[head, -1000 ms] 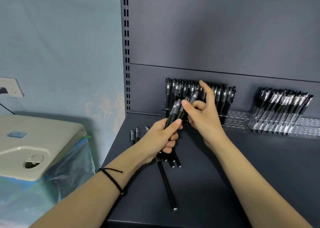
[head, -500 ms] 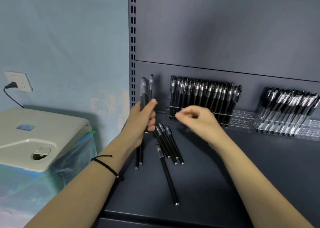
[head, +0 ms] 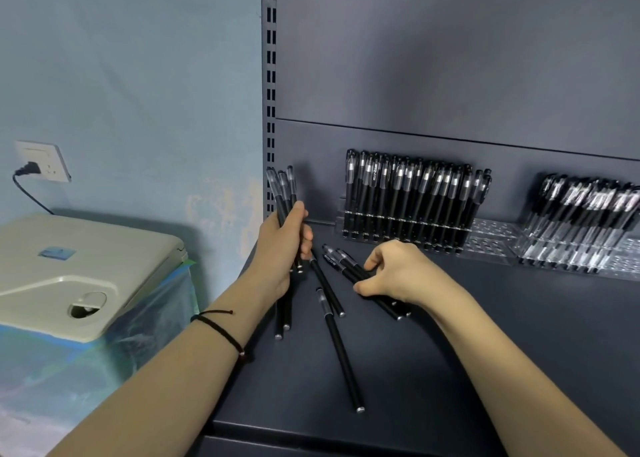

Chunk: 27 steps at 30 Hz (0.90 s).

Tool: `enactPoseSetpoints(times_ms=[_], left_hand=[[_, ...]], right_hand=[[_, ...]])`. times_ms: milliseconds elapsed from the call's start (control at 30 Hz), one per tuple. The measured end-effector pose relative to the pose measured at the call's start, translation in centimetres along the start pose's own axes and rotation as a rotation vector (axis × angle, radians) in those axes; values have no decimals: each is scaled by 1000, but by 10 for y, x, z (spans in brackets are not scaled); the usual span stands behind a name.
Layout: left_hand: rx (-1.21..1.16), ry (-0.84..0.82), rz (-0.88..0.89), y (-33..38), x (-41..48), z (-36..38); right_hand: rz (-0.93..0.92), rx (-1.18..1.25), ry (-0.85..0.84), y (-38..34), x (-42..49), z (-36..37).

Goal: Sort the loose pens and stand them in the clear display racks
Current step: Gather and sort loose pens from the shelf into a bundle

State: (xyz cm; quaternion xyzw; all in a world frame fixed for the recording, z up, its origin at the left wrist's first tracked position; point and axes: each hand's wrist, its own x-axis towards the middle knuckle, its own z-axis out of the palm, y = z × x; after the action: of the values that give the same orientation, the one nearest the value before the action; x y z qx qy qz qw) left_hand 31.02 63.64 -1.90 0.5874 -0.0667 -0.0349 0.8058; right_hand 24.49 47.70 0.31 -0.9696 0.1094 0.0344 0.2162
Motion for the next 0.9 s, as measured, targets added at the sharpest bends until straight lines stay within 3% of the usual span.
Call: enactPoseSetpoints(times_ms=[233,467,600,700,900], left_hand=[[201,-120,106,1,-11,7],[74,-127,-8,2,-13,9],[-28,-128,-23,3,-14,11],[-129,-157,-88,1,-15,14],[-185,-185,-169,-1,-21,22]], right_hand=[[21,23,-83,11,5,-10],[39,100,-25,15,8,-9],[-35,480,97,15,11,-4],[-90,773,25,5,7,-2],[-179,898,21,-6,-2,6]])
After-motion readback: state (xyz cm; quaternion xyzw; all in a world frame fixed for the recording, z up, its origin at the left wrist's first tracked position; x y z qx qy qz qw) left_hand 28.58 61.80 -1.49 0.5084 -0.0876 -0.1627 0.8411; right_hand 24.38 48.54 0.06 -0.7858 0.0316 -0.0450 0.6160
